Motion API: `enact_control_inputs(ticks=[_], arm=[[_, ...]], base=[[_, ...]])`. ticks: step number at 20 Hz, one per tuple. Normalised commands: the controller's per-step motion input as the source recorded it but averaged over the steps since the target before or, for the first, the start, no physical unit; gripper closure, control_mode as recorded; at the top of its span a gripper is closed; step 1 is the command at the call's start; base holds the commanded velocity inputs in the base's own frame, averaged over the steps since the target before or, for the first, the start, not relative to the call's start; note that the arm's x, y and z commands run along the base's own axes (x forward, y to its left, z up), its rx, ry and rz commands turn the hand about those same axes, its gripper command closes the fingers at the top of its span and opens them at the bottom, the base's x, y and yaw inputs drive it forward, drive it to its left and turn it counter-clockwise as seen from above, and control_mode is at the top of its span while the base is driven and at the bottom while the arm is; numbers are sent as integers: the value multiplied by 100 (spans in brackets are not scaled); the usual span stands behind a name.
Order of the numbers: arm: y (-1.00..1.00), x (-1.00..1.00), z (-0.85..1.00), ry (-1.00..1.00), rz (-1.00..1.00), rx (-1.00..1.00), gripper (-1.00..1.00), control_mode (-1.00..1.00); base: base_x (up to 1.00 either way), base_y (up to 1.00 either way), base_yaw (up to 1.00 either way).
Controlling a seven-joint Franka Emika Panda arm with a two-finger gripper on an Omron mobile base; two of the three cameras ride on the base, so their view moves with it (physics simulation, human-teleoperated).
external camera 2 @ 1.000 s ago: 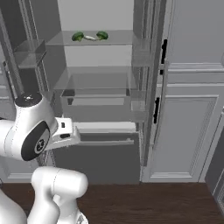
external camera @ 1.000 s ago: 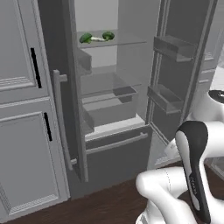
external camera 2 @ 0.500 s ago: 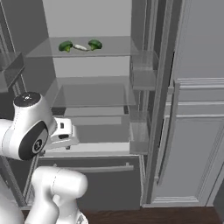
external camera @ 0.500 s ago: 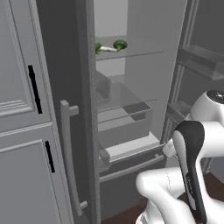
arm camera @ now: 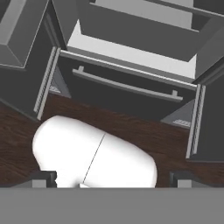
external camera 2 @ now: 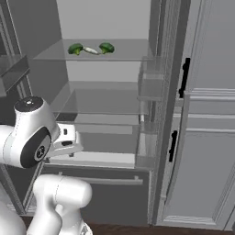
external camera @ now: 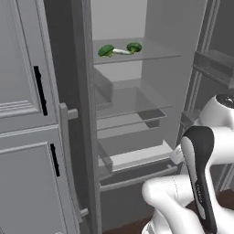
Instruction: Place one broccoli and one fish in each tupperware on the nearby counter, to pack two identical lunches.
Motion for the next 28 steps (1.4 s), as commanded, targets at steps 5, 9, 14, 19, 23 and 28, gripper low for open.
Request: enact_control_inputs(ticks=[5,9,14,19,23,28], arm=[[0,0,0,0,0,0,-100,100],[0,0,0,0,0,0,-100,100],[0,0,0,0,0,0,-100,100],[0,0,0,0,0,0,-100,100],[0,0,0,0,0,0,-100,100],[0,0,1,-2,0,0,-100,-100]], base=[[-18,-30,23],[33,-45,27],[71,-8,0],[74,0,-5],[0,0,0],[0,0,0]])
